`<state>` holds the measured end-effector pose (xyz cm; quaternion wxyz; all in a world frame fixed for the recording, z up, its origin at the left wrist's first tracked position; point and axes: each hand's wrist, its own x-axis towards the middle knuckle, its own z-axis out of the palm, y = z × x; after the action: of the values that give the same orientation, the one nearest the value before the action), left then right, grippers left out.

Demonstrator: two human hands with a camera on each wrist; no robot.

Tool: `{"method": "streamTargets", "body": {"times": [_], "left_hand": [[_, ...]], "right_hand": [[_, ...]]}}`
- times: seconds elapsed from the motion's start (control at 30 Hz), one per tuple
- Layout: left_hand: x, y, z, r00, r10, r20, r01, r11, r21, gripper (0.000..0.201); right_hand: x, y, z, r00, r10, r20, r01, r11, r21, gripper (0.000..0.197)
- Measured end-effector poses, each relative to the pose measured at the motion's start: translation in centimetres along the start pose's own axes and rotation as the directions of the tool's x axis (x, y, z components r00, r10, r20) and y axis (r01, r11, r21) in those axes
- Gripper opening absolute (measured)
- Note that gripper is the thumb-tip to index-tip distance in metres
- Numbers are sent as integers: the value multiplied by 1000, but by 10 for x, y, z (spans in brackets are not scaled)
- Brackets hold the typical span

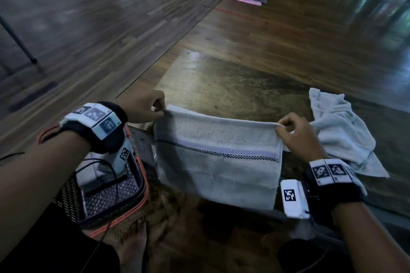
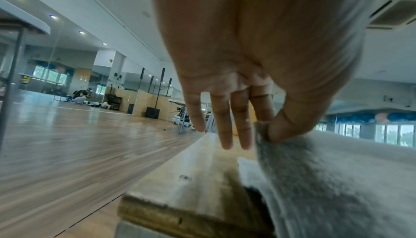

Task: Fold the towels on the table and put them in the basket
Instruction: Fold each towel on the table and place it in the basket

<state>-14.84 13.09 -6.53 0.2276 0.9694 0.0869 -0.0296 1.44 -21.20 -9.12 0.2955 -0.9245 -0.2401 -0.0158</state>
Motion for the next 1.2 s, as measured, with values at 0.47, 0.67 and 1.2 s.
{"method": "streamTargets", "body": {"times": [0.47,0.67,1.2], "left_hand": [[30,-7,31,999,16,31,-21,979,202,13],[23,7,16,997,71,34,-75,990,117,12],[28,34,11,992,122,45,-126,984,124,16]], "right_hand": [[24,1,28,968,46,247,69,896,-439,6],[20,2,23,957,19,290,68,955,-288,7],[18,10,17,952,1,306,48,987,-152,5]]}}
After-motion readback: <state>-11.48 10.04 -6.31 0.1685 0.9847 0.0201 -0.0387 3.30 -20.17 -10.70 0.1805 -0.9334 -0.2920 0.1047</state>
